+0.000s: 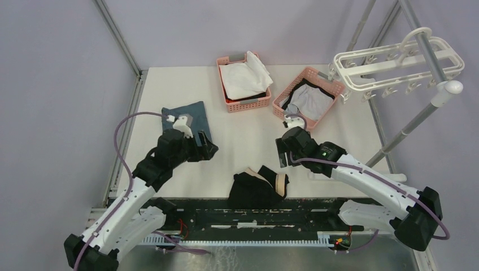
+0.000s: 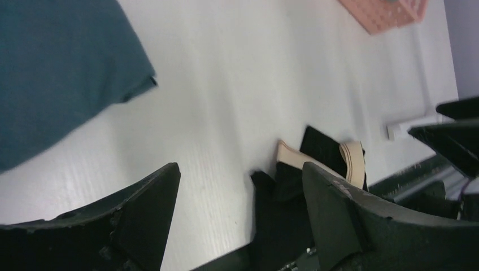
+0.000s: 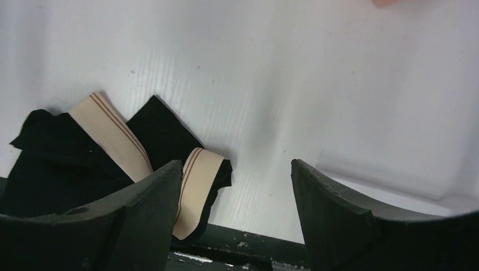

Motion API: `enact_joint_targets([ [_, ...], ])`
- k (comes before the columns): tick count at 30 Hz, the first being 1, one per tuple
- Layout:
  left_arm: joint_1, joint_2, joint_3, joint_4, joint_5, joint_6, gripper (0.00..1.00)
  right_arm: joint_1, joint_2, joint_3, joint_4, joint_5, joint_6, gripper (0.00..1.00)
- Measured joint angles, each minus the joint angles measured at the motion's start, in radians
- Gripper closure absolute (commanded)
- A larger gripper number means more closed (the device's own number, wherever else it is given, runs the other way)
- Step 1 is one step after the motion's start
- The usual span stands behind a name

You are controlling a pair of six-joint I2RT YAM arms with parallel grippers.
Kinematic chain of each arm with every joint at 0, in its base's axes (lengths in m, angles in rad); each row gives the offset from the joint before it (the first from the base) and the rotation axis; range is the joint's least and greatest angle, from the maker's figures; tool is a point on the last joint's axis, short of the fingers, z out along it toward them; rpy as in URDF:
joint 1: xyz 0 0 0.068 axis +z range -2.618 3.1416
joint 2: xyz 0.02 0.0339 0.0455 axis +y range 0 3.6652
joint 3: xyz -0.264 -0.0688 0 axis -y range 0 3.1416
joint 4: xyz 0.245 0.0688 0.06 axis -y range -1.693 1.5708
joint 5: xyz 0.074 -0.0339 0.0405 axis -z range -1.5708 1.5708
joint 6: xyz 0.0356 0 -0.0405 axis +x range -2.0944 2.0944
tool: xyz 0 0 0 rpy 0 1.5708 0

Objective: Clip the underwear to the hanger
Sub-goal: Place the underwear at the center of the board, then flatten out the underwear at the center of the board.

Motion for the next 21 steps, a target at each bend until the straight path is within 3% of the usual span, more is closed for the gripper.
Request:
enact_joint_targets([
  [3, -0.15, 0.021, -0.047, 0.023, -0.039, -0.046, 0.14, -0.024, 0.019, -0.042, -0.011, 0.001, 0.087, 0.21],
  [8, -0.355, 0.092, -0.122, 0.084, -0.129, -0.116, 0.14, -0.041, 0.041, -0.09, -0.011, -0.01, 0.242, 0.3],
  [13, -0.411, 0.204, -0.18, 0.19, -0.159, -0.133, 0.13, -0.042, 0.043, -0.185, 0.05, -0.072, 0.364, 0.33],
  [21, -0.449, 0.348, -0.2, 0.369, -0.13, -0.129, 0.16, -0.042, 0.051, -0.266, 0.116, -0.11, 0.475, 0.31],
])
